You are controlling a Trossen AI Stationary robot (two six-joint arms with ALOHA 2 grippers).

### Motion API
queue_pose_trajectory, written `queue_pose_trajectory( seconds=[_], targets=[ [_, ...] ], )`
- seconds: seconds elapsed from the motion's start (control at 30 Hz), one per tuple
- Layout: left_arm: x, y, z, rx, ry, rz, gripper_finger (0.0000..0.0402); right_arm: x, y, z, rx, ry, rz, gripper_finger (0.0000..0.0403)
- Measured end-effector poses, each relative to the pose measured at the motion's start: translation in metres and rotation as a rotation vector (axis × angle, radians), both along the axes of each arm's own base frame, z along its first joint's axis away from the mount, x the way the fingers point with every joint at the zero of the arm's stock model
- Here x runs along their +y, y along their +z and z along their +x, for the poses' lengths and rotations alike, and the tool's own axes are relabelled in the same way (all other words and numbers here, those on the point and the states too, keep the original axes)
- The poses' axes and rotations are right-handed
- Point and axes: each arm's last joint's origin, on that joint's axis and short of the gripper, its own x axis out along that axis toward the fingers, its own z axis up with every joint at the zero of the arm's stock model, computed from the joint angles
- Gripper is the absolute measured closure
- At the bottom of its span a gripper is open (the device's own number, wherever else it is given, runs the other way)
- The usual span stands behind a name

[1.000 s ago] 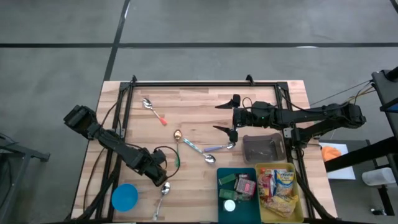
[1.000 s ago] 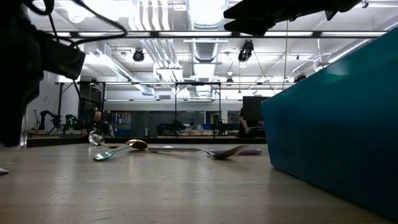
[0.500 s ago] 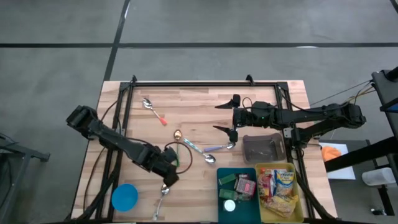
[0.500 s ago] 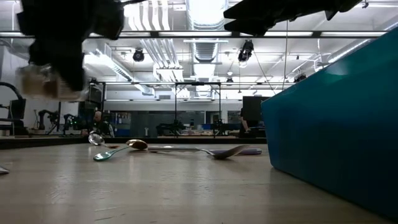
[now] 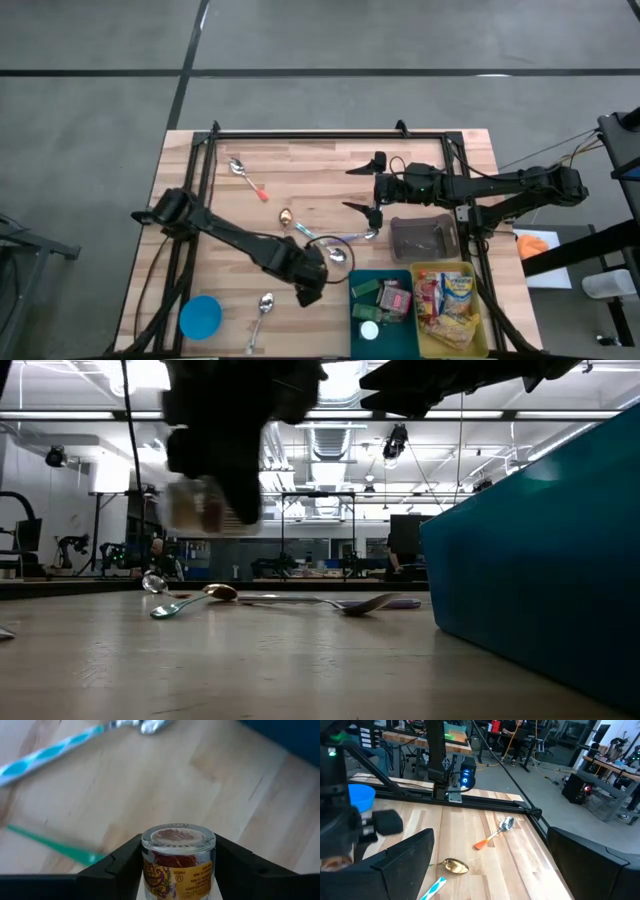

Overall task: Pick & Place Food Item
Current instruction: Put the brown seasoning bottle into the blue bin

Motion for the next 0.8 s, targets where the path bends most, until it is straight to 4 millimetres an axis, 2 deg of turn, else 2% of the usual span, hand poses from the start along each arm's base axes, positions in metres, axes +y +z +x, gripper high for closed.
queue_pose_trajectory(
  seconds=[0.1, 0.33, 0.63, 0.8],
  targets=[
    [0.002, -0.002, 0.012, -0.01, -0.009, 0.003, 0.0194, 0.0, 0.0, 0.0, 0.0, 0.0, 0.0, 0.0018],
    [0.003, -0.014, 0.031, -0.018, -0.046, 0.015, 0.0224, 0.0, 0.0, 0.0, 0.0, 0.0, 0.0, 0.0018],
    [0.008, -0.029, 0.048, -0.095, -0.082, 0.013, 0.019, 0.0, 0.0, 0.0, 0.001, 0.0, 0.0, 0.0018],
    [0.009, -0.036, 0.052, -0.11, -0.084, 0.009, 0.0218, 0.0, 0.0, 0.0, 0.0, 0.0, 0.0, 0.0018]
  ],
)
